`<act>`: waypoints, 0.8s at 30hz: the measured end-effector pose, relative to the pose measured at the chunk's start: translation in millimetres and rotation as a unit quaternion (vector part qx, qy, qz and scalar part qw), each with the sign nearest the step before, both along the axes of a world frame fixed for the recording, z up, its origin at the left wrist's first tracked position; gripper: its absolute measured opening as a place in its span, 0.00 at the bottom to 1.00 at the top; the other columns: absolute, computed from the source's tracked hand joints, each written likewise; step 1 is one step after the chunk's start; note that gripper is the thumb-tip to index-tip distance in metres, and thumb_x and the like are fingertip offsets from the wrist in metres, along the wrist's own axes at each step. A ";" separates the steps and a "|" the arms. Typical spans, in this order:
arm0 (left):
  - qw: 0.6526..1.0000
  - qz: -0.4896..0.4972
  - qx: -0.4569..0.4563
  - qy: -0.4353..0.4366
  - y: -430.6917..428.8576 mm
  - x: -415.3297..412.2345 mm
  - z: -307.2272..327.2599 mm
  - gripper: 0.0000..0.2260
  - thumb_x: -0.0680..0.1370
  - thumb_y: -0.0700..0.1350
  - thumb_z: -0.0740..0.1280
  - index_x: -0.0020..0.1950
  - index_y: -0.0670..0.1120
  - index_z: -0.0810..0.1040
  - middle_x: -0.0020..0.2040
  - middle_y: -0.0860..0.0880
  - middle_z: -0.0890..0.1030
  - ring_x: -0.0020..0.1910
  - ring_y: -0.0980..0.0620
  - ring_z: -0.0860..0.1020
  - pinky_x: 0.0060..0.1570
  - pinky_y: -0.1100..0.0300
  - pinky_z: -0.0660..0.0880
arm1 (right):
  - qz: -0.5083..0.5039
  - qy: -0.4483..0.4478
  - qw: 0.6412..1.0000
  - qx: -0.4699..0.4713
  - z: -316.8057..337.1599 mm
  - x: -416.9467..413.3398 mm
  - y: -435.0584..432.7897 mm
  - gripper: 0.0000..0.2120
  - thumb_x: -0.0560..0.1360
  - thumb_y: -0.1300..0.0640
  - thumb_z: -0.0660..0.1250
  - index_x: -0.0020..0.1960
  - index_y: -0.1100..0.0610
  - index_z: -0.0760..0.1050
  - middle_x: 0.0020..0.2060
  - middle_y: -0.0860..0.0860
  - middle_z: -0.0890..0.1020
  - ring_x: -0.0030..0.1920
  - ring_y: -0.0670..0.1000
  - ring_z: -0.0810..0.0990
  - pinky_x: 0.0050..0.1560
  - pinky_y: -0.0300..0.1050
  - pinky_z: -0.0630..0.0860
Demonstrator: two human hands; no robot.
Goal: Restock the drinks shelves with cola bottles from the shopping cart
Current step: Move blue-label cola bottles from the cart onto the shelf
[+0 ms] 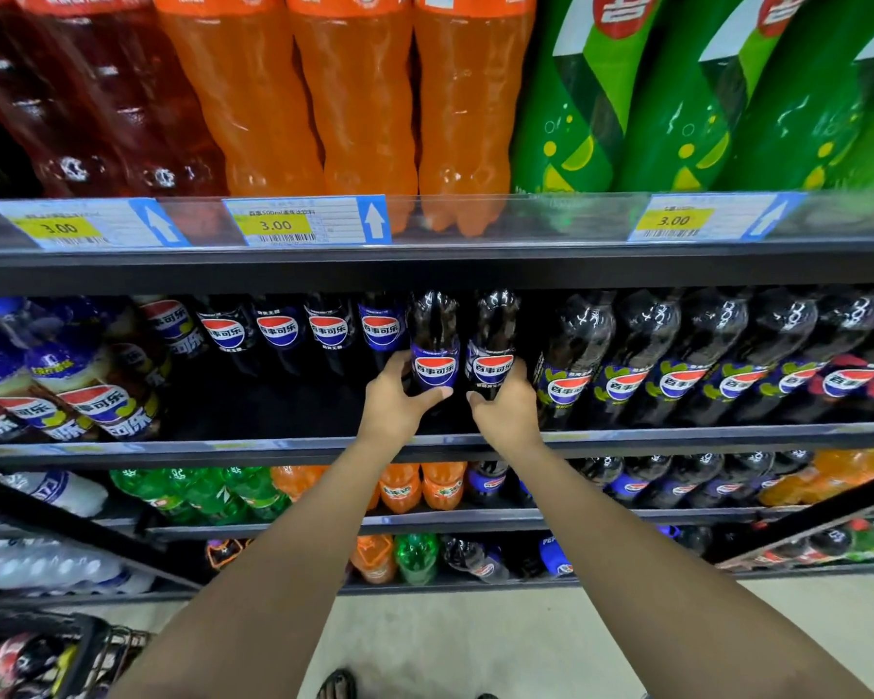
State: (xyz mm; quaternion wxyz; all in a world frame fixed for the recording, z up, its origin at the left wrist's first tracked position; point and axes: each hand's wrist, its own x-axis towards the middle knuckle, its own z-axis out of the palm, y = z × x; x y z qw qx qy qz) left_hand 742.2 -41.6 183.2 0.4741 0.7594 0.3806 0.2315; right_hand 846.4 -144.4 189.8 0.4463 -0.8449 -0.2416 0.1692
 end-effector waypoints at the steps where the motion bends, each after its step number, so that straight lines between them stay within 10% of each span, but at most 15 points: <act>1: 1.000 0.002 0.000 0.003 -0.9 0.1 0.5 0.29 0.70 0.45 0.77 0.68 0.45 0.70 0.63 0.48 0.78 0.63 0.51 0.74 0.60 0.61 0.69 | -0.001 0.000 1.000 0.004 -1.4 -0.1 0.8 0.26 0.73 0.63 0.70 0.66 0.63 0.63 0.60 0.59 0.76 0.61 0.58 0.76 0.54 0.43 0.71; 15: 0.993 0.060 0.051 0.088 -34.7 -25.6 9.8 0.29 0.75 0.49 0.72 0.73 0.42 0.67 0.68 0.43 0.74 0.68 0.46 0.71 0.65 0.54 0.69 | -0.040 0.051 0.998 0.020 8.9 -34.2 -11.3 0.33 0.75 0.60 0.69 0.73 0.65 0.57 0.68 0.60 0.70 0.65 0.58 0.72 0.59 0.43 0.69; 24: 0.913 0.042 0.296 0.276 -22.4 -177.1 23.7 0.25 0.72 0.58 0.68 0.64 0.45 0.76 0.59 0.42 0.78 0.61 0.40 0.73 0.61 0.49 0.68 | 0.160 -0.251 0.928 -0.224 23.1 -162.1 -25.4 0.25 0.75 0.55 0.65 0.69 0.61 0.64 0.63 0.58 0.71 0.64 0.60 0.69 0.62 0.50 0.67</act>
